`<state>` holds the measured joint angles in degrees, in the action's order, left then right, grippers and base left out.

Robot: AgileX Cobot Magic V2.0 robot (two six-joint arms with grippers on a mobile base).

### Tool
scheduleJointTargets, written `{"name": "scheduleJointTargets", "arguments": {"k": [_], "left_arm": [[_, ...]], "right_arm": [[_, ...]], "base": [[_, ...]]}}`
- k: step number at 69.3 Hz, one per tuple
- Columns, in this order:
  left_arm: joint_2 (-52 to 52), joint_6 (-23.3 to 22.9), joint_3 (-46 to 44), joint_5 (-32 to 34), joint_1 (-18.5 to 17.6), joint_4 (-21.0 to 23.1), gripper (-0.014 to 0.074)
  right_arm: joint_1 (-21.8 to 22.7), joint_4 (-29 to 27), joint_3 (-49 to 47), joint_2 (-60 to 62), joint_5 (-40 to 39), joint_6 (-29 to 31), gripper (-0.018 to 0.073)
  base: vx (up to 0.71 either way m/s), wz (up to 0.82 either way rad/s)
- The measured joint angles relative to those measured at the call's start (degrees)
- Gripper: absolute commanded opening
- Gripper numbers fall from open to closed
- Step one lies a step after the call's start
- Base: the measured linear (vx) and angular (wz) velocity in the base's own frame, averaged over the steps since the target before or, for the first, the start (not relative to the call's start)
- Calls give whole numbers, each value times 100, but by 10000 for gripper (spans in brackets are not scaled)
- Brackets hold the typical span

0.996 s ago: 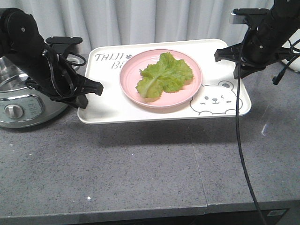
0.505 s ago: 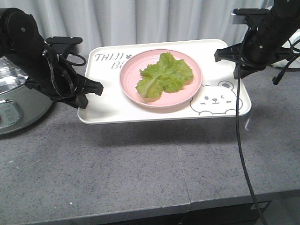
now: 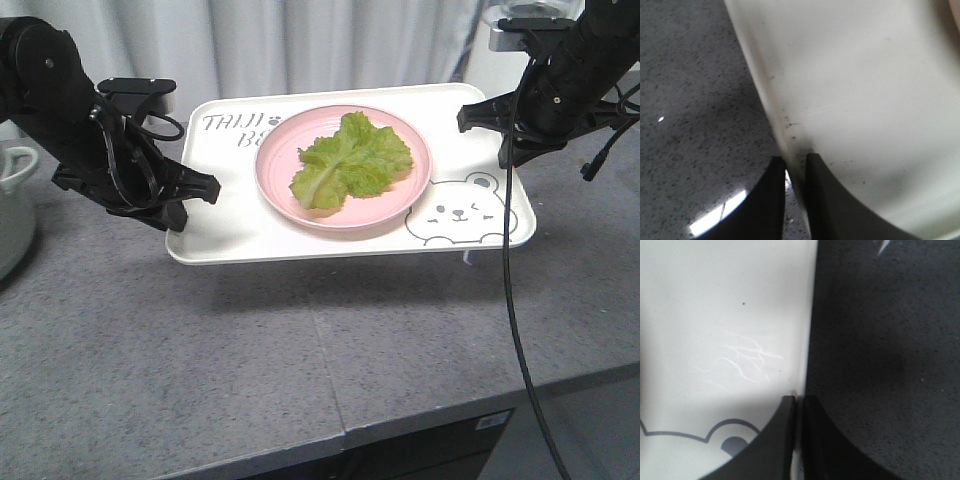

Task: Transfer vegetables to tray and serve
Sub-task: 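Hold the tray level with both grippers while the base turns away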

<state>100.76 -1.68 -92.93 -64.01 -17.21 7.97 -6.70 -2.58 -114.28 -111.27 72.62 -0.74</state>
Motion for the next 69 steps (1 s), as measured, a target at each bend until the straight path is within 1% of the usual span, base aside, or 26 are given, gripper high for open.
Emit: {"name": "scheduleJointTargets", "arguments": {"k": [69], "left_arm": [[0, 2, 0, 0, 0, 0, -6]], "right_arm": [[0, 5, 0, 0, 0, 0, -6]], "base": [[-1, -28]]}}
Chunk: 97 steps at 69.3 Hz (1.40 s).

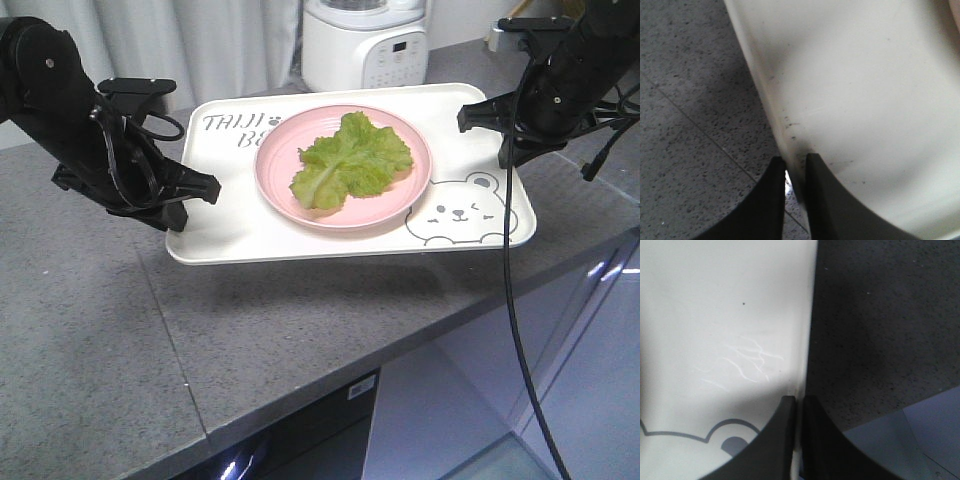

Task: Transfer vegetables to tray and serve
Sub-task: 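Hold the tray level with both grippers while the base turns away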

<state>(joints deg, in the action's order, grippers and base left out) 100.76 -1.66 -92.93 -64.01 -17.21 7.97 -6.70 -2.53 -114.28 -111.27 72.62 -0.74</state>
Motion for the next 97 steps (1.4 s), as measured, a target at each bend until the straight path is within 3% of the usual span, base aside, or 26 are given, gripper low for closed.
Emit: {"name": "scheduleJointTargets", "arguments": {"k": [97], "left_arm": [[0, 0, 0, 0, 0, 0, -6]], "right_arm": [[0, 0, 0, 0, 0, 0, -6]], "base": [[-3, -28]]}}
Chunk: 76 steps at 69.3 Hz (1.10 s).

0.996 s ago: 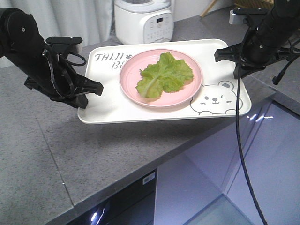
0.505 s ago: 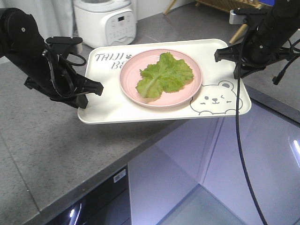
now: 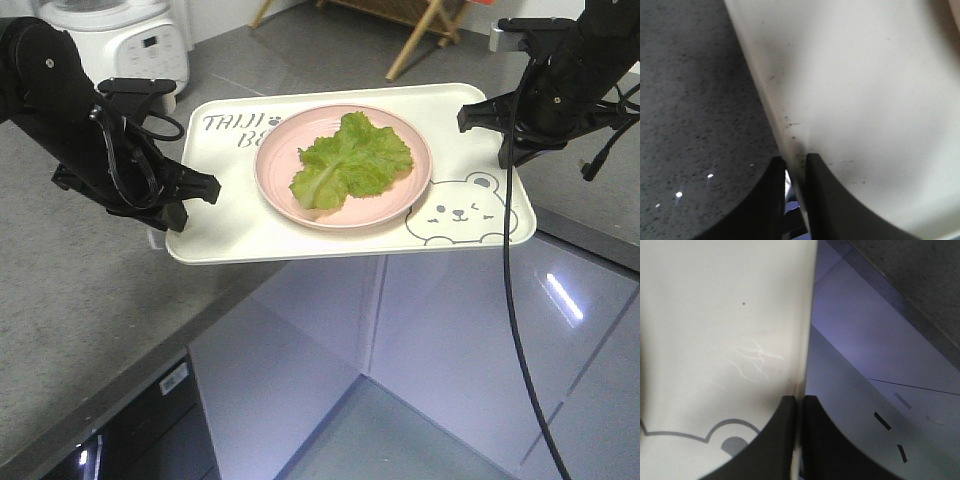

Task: Transfer vegetables to tray and serve
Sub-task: 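Hold the tray level with both grippers while the base turns away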

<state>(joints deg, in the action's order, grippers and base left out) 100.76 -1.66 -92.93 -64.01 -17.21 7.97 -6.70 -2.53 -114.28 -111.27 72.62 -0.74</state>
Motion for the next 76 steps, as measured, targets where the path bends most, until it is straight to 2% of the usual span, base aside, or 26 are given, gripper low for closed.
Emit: {"name": "scheduleJointTargets", "arguments": {"k": [76], "left_arm": [[0, 0, 0, 0, 0, 0, -6]], "right_arm": [[0, 0, 0, 0, 0, 0, -6]], "base": [[-4, -33]]}}
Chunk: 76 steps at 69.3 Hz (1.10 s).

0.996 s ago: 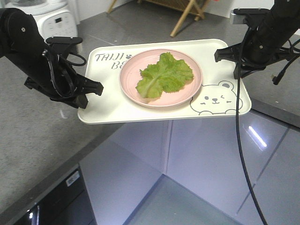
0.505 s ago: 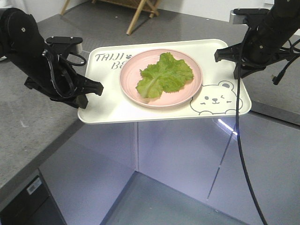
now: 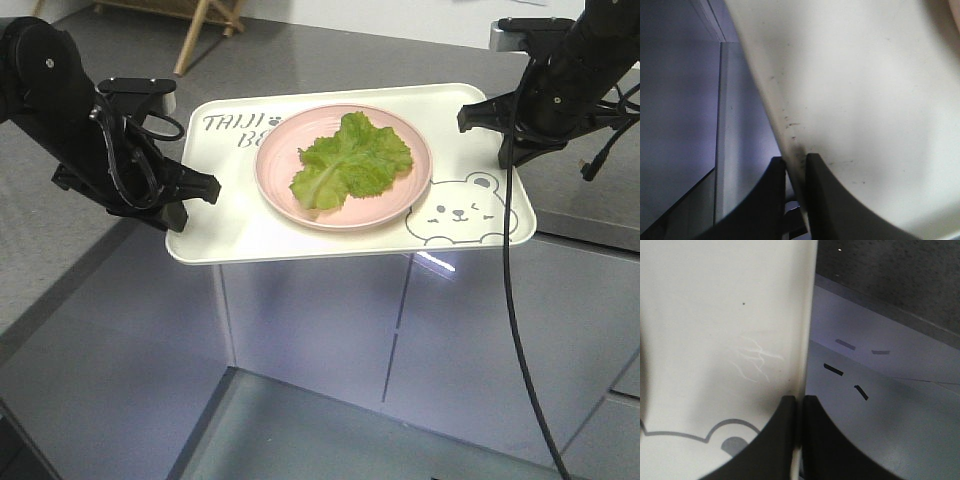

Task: Transfer vegetables to tray and serve
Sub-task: 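Hold the tray level with both grippers while the base turns away, then keep holding the tray while driving to the other counter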

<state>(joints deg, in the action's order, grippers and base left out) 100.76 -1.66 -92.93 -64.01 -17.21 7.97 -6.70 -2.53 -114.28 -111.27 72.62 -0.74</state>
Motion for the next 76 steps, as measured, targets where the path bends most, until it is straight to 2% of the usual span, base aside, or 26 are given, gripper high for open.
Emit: {"name": "scheduleJointTargets", "arguments": {"k": [37, 76], "left_arm": [[0, 0, 0, 0, 0, 0, -6], [0, 0, 0, 0, 0, 0, -6]], "right_arm": [[0, 0, 0, 0, 5, 0, -6], [0, 0, 0, 0, 5, 0, -6]], "base": [[-3, -29], [-3, -15]]}}
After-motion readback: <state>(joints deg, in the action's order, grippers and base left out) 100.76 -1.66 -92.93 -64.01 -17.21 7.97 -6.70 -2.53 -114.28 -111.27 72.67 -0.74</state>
